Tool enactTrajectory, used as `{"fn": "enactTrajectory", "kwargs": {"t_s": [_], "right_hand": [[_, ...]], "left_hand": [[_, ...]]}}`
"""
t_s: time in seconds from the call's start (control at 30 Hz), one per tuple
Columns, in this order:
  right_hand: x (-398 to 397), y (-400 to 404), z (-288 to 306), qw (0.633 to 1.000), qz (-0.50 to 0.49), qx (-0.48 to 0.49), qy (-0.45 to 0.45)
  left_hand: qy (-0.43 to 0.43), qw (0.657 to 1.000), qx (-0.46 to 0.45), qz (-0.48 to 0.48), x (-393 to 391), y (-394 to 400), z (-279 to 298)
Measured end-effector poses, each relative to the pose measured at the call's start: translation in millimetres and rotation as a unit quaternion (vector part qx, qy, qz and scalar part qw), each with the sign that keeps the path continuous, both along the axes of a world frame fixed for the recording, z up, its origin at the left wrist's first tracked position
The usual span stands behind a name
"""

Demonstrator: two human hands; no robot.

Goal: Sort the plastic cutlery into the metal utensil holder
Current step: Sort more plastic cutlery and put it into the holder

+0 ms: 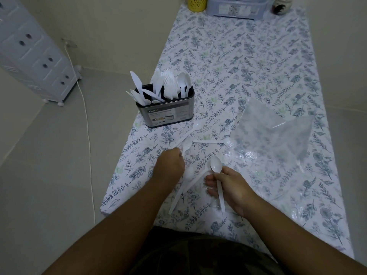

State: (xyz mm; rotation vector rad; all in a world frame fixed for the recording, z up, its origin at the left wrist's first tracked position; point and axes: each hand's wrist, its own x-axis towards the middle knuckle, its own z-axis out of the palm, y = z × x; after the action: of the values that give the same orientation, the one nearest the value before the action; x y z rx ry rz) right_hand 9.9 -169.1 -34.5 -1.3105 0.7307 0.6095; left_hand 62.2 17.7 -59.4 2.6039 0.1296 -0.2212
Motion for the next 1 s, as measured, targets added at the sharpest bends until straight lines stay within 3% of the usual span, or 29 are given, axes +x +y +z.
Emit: {"fn": "enactTrajectory", "kwargs": {"t_s": [0.07, 0.17, 0.2, 0.27, 0.4, 0.5, 0.63, 0.83, 1.0], "right_hand": [[1.2, -0.3, 0.4, 1.000, -0.023, 0.019, 0.000], [0.2, 2.9, 8.6, 0.996, -0.024, 0.087, -0.016], [-0.8, 4.5, 11.6, 0.995, -0.011, 0.098, -0.026], [-2.6, 6.6, 12.7, 0.995, 0.011, 0.087, -0.041], [-5.3, -0.5, 5.5, 1.000, 0.005, 0.008, -0.018], [-8.0, -8.8, 1.0, 0.999, -0.002, -0.040, 0.001], [-12.4, -16.2, -0.9, 0.999, -0.039, -0.012, 0.024], [-10.4, -15.5, 2.0, 0.996, -0.079, 0.049, -0.004], [-12.8, -6.2, 6.3, 0.992, -0.036, 0.117, -0.006]], "left_hand": [[-0.001, 0.995, -0.099, 0.024, -14.2, -3.9, 14.0], [0.083, 0.958, -0.274, 0.008, -42.9, -19.8, 30.0], [0.098, 0.950, -0.294, -0.018, -51.4, -25.3, 33.2], [0.066, 0.962, -0.250, -0.082, -61.4, -32.2, 33.5], [-0.002, 0.989, -0.137, -0.058, -53.6, -30.1, 17.8], [0.040, 0.993, -0.077, -0.081, -39.8, -35.5, 2.6], [0.059, 0.990, -0.029, -0.121, -31.5, -52.2, -5.3], [0.071, 0.984, -0.165, 0.005, -45.6, -53.1, 12.2], [0.096, 0.958, -0.270, -0.027, -58.1, -55.9, 24.5]]}}
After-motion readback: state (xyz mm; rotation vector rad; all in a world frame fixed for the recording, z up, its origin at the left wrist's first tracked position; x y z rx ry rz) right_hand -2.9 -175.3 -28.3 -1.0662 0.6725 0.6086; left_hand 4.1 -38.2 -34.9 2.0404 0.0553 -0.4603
